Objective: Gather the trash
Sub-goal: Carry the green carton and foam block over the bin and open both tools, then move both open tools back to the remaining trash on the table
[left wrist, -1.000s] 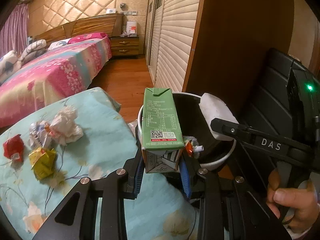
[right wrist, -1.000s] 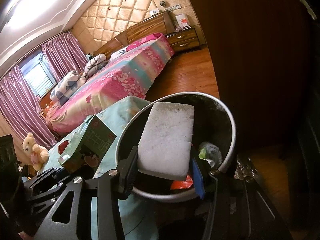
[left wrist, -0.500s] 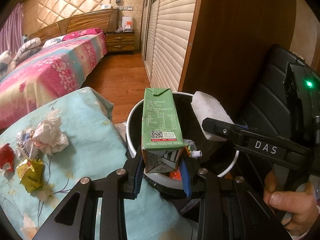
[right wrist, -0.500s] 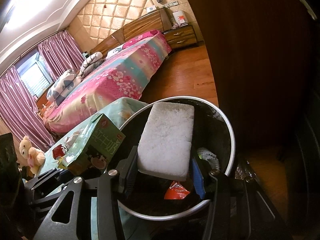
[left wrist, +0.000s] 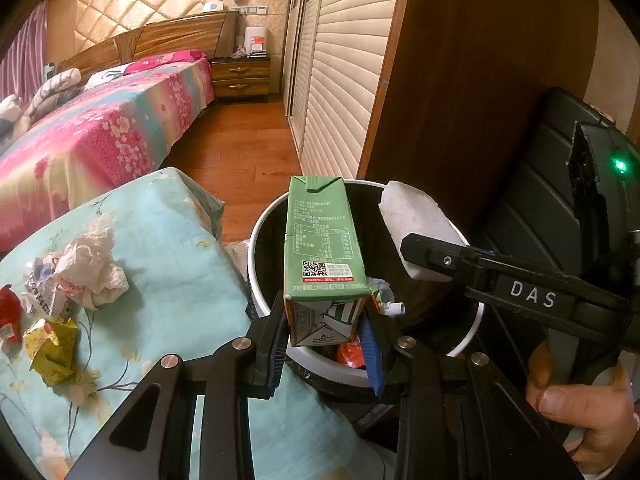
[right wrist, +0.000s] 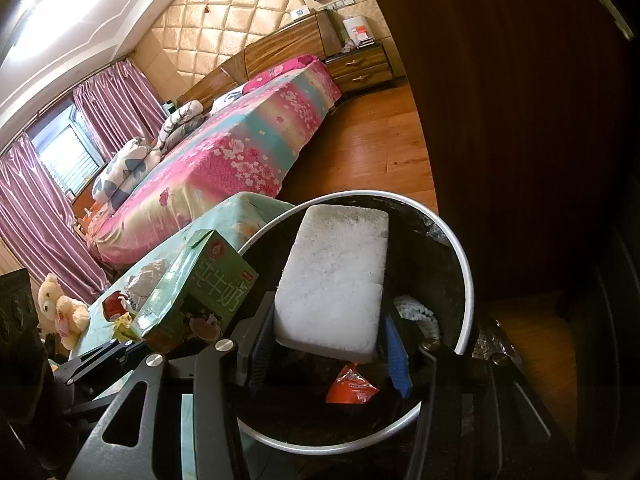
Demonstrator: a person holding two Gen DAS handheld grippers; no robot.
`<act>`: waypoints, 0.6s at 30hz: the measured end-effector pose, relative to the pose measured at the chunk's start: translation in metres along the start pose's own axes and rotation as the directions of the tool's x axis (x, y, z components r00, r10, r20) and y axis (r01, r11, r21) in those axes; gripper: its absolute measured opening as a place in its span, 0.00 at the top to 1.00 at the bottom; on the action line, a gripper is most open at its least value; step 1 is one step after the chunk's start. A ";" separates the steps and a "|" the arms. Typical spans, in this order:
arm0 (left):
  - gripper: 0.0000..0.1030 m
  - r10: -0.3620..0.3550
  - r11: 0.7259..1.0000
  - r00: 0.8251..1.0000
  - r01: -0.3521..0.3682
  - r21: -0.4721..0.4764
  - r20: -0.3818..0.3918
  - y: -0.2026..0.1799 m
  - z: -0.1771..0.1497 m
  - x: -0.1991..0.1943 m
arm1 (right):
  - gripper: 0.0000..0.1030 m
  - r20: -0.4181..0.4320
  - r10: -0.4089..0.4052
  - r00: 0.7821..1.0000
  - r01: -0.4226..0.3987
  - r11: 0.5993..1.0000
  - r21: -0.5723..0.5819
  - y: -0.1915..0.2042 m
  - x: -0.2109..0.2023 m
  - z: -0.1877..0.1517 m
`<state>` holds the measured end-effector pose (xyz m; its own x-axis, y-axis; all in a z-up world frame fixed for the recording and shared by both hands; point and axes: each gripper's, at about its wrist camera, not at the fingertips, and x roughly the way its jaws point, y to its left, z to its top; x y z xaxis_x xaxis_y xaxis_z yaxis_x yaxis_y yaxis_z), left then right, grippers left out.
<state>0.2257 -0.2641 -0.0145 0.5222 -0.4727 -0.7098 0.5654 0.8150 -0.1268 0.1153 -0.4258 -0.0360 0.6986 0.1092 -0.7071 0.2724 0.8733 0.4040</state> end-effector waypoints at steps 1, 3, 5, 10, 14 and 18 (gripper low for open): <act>0.70 -0.001 1.000 1.000 0.001 -0.001 0.001 0.000 0.000 0.000 | 0.52 -0.001 -0.001 1.000 0.001 1.000 0.000 0.001 0.000 0.000; 0.70 -0.001 1.000 1.000 0.001 0.001 0.001 0.000 -0.001 0.001 | 0.52 -0.003 -0.005 1.000 0.005 1.000 0.001 0.000 0.002 0.000; 0.70 -0.002 1.000 1.000 0.002 0.002 0.002 0.000 -0.001 0.001 | 0.52 -0.006 -0.006 1.000 0.006 1.000 0.002 0.001 0.003 0.001; 0.68 -0.003 1.000 1.000 0.003 0.011 0.001 -0.002 -0.001 -0.002 | 0.49 -0.011 -0.006 1.000 0.006 1.000 0.009 -0.001 0.004 0.001; 0.52 0.015 1.000 1.000 -0.015 0.016 0.016 -0.002 -0.005 -0.010 | 0.45 -0.012 0.009 1.000 -0.008 1.000 0.027 -0.002 0.005 0.001; 0.44 0.028 0.999 0.999 -0.027 -0.024 0.029 0.010 -0.017 -0.023 | 0.40 -0.002 0.018 1.000 -0.018 0.999 0.045 -0.003 0.001 -0.002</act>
<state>0.2085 -0.2396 -0.0113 0.5562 -0.4595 -0.6924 0.5357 0.8353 -0.1240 0.1142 -0.4271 -0.0390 0.7021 0.1264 -0.7008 0.2888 0.8490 0.4424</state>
